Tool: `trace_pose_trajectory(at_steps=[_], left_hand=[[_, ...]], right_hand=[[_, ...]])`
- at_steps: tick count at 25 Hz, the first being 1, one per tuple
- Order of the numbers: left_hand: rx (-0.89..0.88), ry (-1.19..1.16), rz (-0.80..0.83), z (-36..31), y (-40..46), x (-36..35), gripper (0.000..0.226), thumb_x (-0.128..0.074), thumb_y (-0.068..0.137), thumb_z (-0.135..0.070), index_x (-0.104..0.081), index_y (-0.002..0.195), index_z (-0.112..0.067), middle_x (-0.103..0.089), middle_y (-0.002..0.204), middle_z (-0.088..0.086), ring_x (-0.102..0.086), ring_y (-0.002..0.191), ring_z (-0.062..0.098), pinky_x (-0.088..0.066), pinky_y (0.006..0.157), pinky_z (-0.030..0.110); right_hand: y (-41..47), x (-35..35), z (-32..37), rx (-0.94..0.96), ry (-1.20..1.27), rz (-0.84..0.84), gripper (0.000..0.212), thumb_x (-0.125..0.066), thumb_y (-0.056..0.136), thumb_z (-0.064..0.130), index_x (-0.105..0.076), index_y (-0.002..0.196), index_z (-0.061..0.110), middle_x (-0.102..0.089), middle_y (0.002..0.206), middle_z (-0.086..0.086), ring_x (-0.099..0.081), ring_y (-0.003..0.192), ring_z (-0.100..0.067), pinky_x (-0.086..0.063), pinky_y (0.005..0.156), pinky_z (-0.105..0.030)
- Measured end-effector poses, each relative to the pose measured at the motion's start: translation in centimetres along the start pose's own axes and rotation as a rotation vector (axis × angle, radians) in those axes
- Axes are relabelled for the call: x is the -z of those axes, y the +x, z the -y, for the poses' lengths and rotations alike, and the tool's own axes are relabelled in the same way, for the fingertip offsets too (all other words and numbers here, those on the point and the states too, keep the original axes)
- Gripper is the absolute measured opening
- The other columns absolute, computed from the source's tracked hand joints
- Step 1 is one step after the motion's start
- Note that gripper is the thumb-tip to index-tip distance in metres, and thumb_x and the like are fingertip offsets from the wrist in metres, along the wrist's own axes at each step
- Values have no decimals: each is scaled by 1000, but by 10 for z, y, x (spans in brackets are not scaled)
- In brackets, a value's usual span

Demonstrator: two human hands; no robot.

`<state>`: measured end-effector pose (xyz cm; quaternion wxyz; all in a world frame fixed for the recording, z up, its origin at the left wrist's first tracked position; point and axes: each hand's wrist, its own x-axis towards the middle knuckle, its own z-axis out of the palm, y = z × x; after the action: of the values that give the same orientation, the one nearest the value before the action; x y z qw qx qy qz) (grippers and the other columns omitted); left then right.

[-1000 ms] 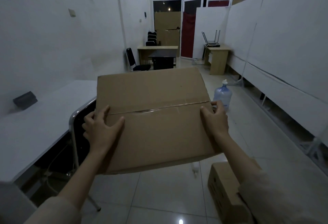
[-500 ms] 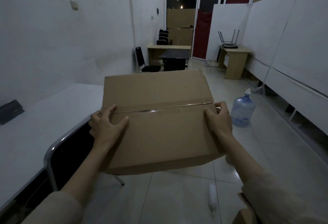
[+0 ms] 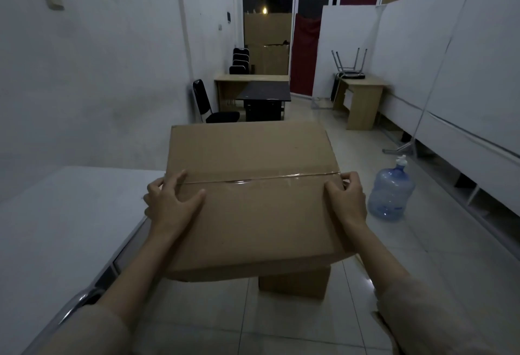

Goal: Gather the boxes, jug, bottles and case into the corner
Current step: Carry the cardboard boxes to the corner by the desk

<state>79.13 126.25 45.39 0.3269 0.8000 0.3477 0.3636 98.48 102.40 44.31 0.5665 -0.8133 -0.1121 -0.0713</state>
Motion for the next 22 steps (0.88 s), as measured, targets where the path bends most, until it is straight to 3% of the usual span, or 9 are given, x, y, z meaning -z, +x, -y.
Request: trace_pose_trajectory(at_steps=[6,11,16,22], left_hand=[[62,2,-16,26,120,-80,55,-67,79,-36,-48,130,-26,-30,139,16,-31,128,37,-28,106,51],[140,3,-96,44,202,-128,55,-67,79,-38,-48,129,-27,-29,140,14,-31,128,35,-28,105,50],[206,40,-162,77,279,-149,58,-68,77,-40,-46,130,-29,-28,140,12,-31,128,34,-29,107,51],[244,56,-180,129,397,-155,61,-70,75,-43,-47,130,-29,-28,139,12,-30,129,34,-27,108,49]], right_hand=[[125,-90,-7,-31,-19,29,17,-49,84,30,-48,98,20,-57,78,3,-55,79,-24,-38,71,-33],[232,-165,10,78,-54,126,18,-50,85,27,-48,100,17,-52,77,6,-54,81,-24,-38,71,-33],[299,-252,24,154,-37,200,24,-50,83,30,-48,103,16,-58,88,-1,-53,81,-24,-37,72,-33],[363,-377,45,194,-26,267,20,-51,86,25,-47,103,16,-55,80,3,-55,79,-24,-40,68,-34]])
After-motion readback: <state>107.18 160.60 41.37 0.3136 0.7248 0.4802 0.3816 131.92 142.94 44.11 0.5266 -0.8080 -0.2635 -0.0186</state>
